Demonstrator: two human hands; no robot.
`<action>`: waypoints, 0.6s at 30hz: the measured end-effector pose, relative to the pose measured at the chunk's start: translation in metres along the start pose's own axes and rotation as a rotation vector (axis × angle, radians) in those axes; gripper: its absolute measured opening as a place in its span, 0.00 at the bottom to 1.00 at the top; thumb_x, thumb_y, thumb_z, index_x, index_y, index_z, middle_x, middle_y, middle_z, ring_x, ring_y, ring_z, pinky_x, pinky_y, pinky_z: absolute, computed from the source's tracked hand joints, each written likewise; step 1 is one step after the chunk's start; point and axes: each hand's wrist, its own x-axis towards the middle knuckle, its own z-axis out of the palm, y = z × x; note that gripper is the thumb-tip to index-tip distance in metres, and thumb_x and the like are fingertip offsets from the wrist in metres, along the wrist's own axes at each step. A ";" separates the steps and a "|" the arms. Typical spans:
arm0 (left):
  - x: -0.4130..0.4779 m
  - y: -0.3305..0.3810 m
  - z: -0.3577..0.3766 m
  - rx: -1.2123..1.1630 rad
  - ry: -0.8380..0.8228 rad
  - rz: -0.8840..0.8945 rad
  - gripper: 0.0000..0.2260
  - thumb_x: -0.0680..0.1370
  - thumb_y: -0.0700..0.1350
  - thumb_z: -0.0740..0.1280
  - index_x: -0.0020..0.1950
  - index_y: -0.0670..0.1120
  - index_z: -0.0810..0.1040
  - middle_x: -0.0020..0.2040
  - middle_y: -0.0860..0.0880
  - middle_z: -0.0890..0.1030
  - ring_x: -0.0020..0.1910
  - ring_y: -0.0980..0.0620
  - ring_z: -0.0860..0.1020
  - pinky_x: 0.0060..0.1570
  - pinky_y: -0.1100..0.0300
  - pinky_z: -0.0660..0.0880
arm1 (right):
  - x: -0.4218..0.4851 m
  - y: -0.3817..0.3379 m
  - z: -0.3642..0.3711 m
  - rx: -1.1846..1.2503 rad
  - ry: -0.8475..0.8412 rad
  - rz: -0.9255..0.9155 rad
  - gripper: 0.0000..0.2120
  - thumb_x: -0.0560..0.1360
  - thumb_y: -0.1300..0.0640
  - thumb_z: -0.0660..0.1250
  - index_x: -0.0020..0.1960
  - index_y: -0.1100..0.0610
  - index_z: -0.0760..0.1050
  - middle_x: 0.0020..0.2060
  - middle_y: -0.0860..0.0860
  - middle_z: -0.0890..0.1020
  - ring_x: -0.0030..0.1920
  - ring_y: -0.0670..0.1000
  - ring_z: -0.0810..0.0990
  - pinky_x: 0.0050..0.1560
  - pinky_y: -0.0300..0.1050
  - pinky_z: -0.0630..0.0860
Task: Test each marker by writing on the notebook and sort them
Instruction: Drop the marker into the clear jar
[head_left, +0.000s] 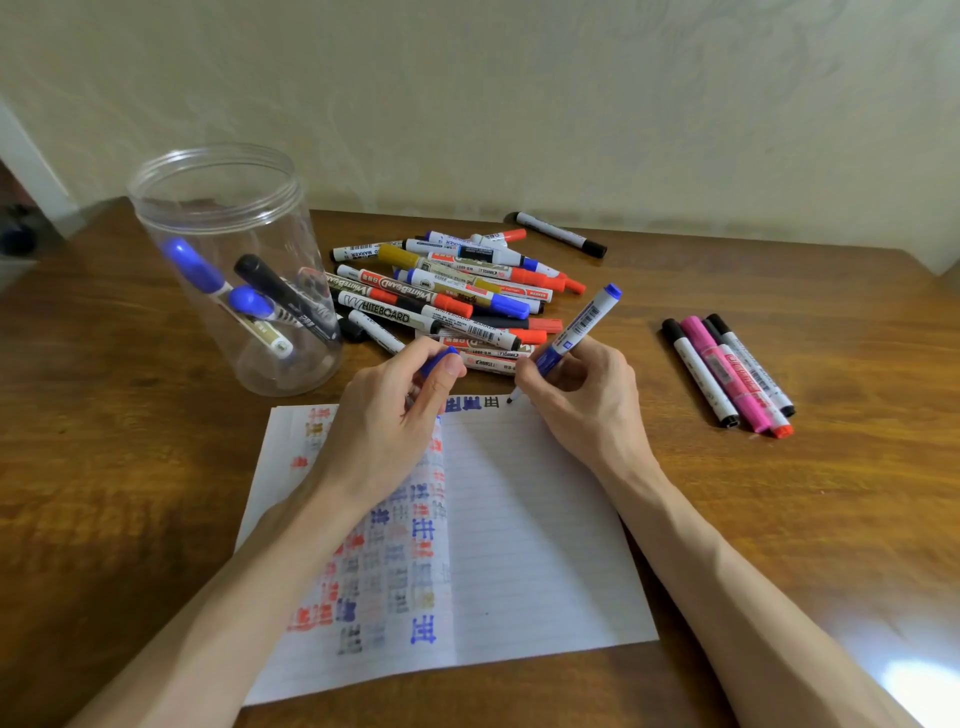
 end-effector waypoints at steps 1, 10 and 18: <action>0.000 0.000 0.000 0.001 0.001 0.000 0.16 0.84 0.57 0.58 0.53 0.49 0.79 0.35 0.55 0.80 0.35 0.52 0.80 0.35 0.45 0.77 | 0.000 0.001 0.000 0.002 0.013 0.002 0.06 0.77 0.57 0.75 0.43 0.57 0.81 0.34 0.45 0.82 0.33 0.42 0.80 0.35 0.32 0.75; 0.000 0.003 0.001 -0.008 -0.014 -0.004 0.17 0.84 0.58 0.58 0.54 0.47 0.80 0.35 0.59 0.79 0.37 0.55 0.81 0.32 0.56 0.76 | 0.000 -0.001 0.000 0.044 -0.053 -0.016 0.04 0.78 0.57 0.75 0.48 0.57 0.84 0.41 0.47 0.87 0.40 0.44 0.86 0.40 0.35 0.81; 0.000 0.003 0.000 -0.010 -0.006 -0.014 0.17 0.84 0.58 0.58 0.52 0.48 0.79 0.35 0.53 0.80 0.35 0.50 0.80 0.35 0.43 0.77 | 0.000 0.000 -0.001 -0.009 0.013 0.018 0.07 0.77 0.59 0.75 0.42 0.58 0.79 0.34 0.46 0.81 0.33 0.39 0.78 0.36 0.30 0.73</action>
